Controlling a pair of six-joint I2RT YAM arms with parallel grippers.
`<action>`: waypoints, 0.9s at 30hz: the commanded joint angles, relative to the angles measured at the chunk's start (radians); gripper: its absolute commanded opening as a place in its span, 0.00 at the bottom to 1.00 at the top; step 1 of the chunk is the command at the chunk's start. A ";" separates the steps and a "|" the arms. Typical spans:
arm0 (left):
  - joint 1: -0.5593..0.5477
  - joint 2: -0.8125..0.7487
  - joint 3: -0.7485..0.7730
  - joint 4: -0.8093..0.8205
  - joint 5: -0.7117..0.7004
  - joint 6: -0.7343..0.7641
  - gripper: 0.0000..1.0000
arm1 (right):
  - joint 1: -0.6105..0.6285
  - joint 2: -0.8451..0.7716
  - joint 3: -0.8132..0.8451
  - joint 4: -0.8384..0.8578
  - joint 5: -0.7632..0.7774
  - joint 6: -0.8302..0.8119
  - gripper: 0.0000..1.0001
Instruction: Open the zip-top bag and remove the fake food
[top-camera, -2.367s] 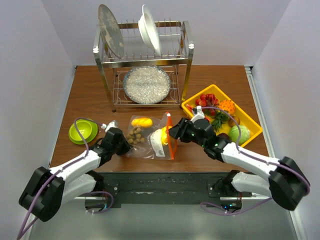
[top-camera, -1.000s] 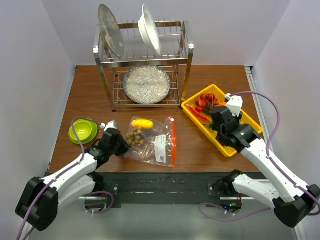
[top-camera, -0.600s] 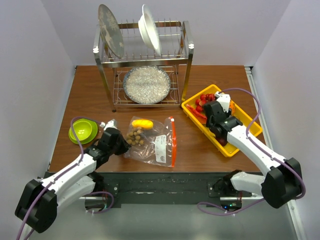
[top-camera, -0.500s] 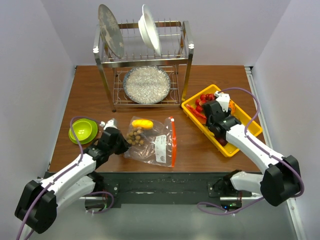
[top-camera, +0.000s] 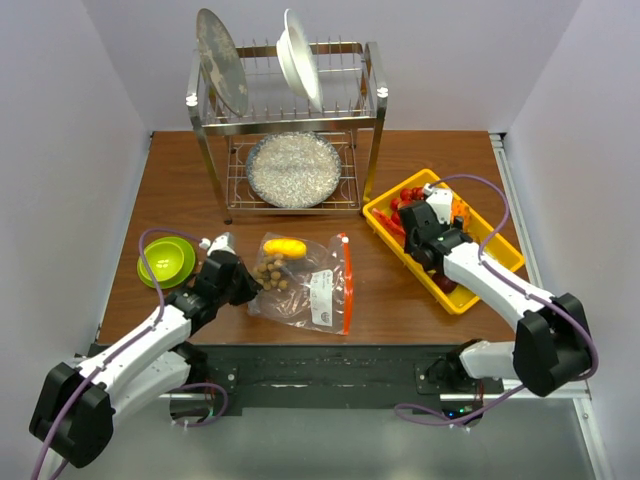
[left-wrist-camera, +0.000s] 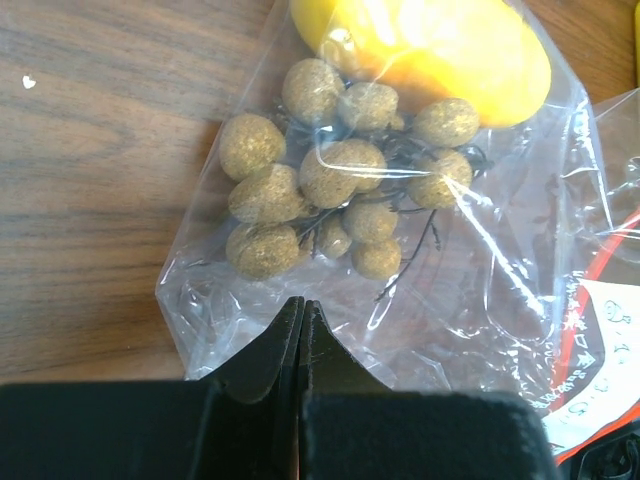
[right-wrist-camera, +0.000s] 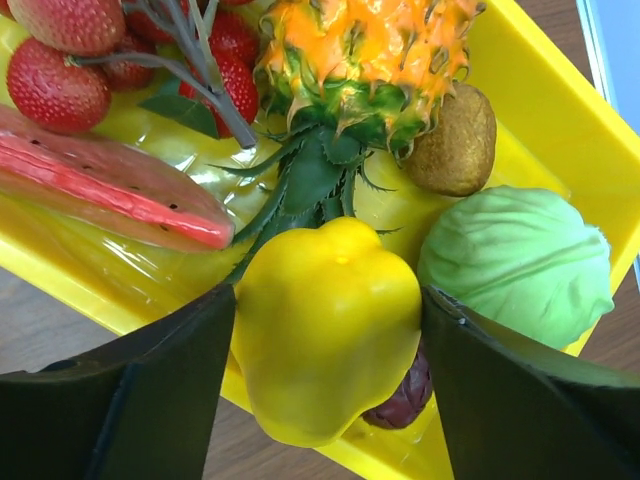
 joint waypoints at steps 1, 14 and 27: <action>0.000 -0.002 0.058 0.011 0.013 0.045 0.02 | 0.006 0.024 0.008 -0.040 -0.074 0.013 0.80; 0.000 0.008 0.114 0.012 0.044 0.104 0.18 | 0.006 -0.140 0.090 -0.188 -0.069 0.011 0.90; -0.014 0.048 0.181 0.054 0.119 0.165 0.32 | 0.029 -0.269 0.098 -0.157 -0.363 0.079 0.54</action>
